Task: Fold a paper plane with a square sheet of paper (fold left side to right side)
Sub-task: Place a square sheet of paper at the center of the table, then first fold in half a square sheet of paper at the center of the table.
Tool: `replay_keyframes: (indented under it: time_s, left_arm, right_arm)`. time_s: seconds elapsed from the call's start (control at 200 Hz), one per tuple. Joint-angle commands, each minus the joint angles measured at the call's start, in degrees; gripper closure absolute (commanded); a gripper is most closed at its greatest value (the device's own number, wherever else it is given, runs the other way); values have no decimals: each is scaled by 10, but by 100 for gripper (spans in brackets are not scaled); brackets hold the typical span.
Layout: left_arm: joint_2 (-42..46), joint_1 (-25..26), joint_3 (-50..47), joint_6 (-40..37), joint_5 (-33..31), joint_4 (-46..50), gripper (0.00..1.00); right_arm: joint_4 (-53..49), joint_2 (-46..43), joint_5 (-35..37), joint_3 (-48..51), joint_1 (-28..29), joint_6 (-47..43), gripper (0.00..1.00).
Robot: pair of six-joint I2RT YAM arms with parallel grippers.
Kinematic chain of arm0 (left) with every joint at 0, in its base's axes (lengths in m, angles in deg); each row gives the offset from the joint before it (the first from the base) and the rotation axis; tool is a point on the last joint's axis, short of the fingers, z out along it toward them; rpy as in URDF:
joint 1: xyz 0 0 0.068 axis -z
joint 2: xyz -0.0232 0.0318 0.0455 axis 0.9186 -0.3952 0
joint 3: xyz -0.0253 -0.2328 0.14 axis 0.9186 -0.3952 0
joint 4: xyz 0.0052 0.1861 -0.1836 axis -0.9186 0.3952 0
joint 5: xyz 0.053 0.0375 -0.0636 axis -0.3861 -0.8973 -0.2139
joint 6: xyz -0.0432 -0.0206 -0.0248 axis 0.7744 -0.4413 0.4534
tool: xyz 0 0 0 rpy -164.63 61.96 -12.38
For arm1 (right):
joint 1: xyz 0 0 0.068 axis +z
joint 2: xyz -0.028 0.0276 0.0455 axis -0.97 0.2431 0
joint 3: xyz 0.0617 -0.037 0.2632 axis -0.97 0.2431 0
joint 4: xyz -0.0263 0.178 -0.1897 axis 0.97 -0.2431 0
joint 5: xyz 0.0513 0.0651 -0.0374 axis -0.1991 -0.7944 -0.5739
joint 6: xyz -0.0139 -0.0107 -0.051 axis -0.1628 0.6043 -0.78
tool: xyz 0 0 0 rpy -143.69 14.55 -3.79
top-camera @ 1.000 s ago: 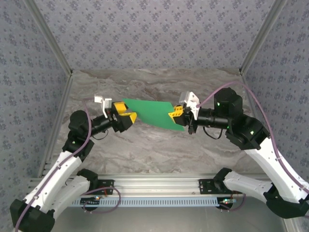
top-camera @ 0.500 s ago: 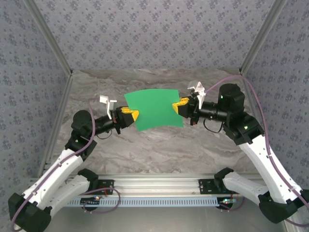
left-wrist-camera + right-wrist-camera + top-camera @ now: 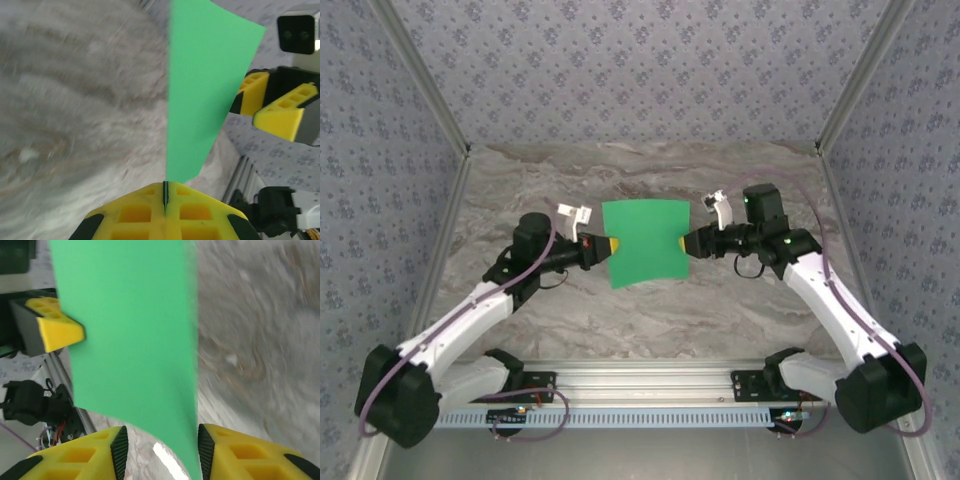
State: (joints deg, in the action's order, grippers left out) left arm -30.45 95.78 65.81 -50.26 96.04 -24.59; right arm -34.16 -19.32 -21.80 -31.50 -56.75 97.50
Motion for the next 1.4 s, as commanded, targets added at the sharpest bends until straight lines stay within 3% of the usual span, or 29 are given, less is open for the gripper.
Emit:
replay_keyframes:
  time_s: [0.0,0.175,0.27,0.35,0.555,0.849,1.104,1.394]
  left_arm:
    - [-66,5,-5,16,-33,49,100]
    - [-206,5,-5,25,-38,33,100]
    - [-265,5,4,39,-54,16,100]
    - [-295,6,15,52,-68,10,100]
    - [-309,8,29,55,-87,25,100]
    - [-297,10,44,64,-69,35,100]
    - [-287,19,71,107,-17,-1,73]
    - [-326,48,117,136,3,-36,51]
  right_arm:
    - [-22,17,38,38,-20,9,44]
    - [12,60,69,82,-22,41,40]
    - [72,87,51,108,-10,81,47]
    - [135,123,40,129,10,122,59]
    - [206,220,66,129,46,177,78]
    - [187,321,81,99,63,187,80]
    - [148,334,116,98,64,174,80]
    - [148,311,96,112,53,169,79]
